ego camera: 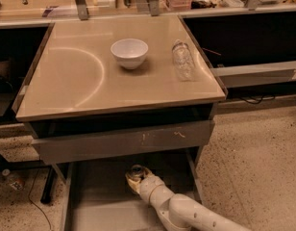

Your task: Place redbull can into middle drawer

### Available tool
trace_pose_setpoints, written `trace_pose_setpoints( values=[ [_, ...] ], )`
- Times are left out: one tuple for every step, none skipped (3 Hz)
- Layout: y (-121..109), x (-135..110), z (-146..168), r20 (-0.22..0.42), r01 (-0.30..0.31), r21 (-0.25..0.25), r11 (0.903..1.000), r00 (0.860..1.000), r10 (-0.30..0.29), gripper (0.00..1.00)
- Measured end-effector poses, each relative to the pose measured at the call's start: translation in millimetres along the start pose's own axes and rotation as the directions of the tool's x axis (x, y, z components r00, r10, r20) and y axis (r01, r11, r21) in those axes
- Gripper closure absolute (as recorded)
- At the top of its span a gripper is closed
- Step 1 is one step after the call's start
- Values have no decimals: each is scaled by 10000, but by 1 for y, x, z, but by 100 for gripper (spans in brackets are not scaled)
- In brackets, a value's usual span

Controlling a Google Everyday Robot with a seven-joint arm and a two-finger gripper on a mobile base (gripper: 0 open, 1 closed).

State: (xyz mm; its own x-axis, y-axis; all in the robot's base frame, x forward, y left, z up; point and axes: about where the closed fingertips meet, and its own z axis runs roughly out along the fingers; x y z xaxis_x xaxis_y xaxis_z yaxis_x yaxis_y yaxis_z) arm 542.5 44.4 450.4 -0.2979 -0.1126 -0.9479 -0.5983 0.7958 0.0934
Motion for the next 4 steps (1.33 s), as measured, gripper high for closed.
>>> trace_pose_setpoints(
  values=[
    [-1,5,3,-60,-21,117,9999,10000,21,100],
    [0,12,4,-119,10,317,9995,9999,-7,100],
    [1,13,4,-236,244,550,9982,9995,-231,100],
    [4,14,2,-263,300,680,9972,9993,-282,100]
  ],
)
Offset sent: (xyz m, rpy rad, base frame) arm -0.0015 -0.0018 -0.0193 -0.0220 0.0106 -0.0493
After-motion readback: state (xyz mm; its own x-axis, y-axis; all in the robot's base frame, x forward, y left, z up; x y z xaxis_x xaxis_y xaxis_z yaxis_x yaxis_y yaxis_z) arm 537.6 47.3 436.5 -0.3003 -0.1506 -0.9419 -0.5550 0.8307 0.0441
